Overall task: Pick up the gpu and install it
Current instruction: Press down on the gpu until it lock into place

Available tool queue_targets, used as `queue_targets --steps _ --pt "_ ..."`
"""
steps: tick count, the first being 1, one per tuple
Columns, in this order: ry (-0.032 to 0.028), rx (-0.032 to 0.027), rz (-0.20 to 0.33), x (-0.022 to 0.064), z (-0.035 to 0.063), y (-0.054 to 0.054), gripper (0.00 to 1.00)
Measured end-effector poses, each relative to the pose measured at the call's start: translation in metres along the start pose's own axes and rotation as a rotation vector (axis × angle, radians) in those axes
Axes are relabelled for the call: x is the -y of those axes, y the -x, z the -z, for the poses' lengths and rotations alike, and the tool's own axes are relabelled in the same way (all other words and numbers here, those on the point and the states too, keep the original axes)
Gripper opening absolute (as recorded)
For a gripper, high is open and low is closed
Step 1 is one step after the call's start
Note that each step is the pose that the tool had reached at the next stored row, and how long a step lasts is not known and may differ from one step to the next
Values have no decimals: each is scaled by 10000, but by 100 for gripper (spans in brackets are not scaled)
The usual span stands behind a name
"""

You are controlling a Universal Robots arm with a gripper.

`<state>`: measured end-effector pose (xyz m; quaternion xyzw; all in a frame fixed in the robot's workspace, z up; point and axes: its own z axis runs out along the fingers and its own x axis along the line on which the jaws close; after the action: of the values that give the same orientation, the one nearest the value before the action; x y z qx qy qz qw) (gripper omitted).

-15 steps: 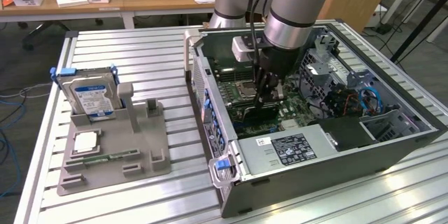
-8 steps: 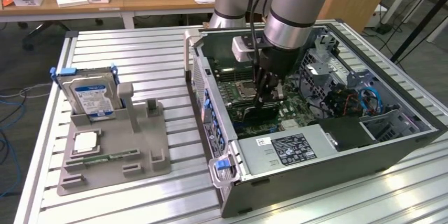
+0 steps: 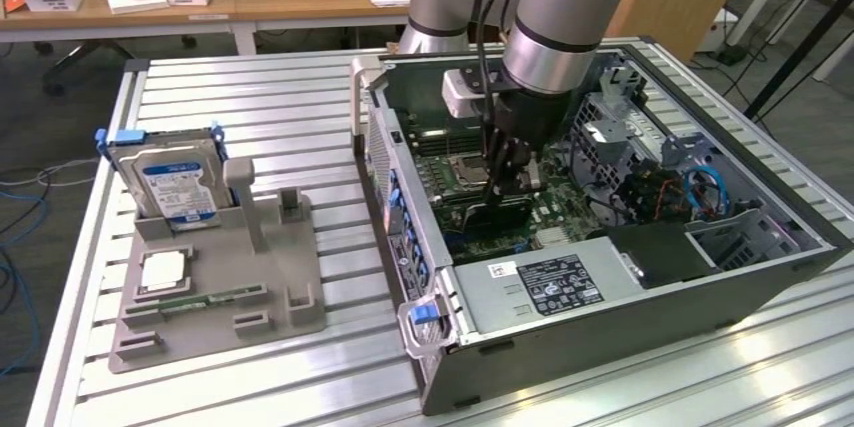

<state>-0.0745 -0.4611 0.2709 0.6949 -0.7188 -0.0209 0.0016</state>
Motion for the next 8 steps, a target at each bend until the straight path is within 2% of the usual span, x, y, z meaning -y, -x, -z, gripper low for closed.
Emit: queue_targets --steps 8 --pt "2 -4 -1 3 -114 -4 11"
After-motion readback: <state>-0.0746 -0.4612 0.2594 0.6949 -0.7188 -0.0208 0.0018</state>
